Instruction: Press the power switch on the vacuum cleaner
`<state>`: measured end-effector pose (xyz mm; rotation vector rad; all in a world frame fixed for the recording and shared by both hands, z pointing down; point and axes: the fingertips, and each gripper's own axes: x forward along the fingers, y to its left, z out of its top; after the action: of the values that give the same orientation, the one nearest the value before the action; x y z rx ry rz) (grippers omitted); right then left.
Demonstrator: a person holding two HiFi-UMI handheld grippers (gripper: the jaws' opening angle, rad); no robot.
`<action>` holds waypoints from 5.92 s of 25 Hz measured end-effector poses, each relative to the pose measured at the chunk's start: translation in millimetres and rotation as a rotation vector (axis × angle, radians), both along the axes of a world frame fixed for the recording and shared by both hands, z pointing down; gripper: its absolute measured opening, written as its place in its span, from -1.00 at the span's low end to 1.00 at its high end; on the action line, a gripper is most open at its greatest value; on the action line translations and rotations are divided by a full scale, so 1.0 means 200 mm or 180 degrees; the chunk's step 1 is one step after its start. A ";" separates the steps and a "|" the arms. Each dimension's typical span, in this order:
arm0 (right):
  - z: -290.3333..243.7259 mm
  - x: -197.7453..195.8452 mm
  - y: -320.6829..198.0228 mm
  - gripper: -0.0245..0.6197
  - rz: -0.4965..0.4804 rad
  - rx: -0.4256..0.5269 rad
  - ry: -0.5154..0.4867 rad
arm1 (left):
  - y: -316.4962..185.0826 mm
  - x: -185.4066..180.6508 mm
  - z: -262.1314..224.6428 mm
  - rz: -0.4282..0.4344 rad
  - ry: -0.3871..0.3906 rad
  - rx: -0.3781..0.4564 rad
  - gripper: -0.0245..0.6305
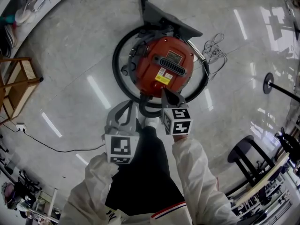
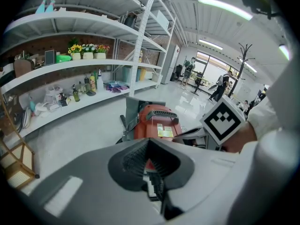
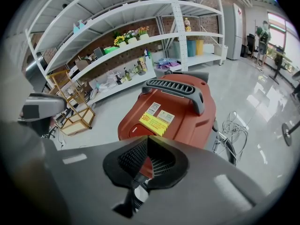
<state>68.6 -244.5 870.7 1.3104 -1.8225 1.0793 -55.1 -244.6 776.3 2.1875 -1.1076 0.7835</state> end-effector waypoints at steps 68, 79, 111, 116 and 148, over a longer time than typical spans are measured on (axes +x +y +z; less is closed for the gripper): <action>-0.64 0.35 0.40 -0.92 0.0419 0.0366 0.0134 | 0.29 0.07 -0.55 0.0444 -0.0213 0.0518 -0.93; -1.16 0.40 0.43 -0.92 0.0552 0.0759 -0.0056 | 0.30 0.08 -0.94 0.0400 -0.0234 0.0738 -0.93; -2.17 0.53 0.48 -0.92 0.0559 0.1925 -0.0283 | 0.25 0.24 -1.65 0.0277 0.0025 0.1459 -0.93; -2.14 0.57 0.52 -0.92 0.0573 0.1906 -0.0326 | 0.29 0.25 -1.66 0.0247 -0.0024 0.1492 -0.93; -2.11 0.23 0.72 -0.92 0.0631 0.1828 -0.0226 | 0.49 -0.16 -1.64 0.0184 0.0024 0.1464 -0.93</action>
<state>114.4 -100.7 449.1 1.8303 -2.1872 0.7218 -86.4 -146.4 447.4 2.6050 -1.3288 0.5841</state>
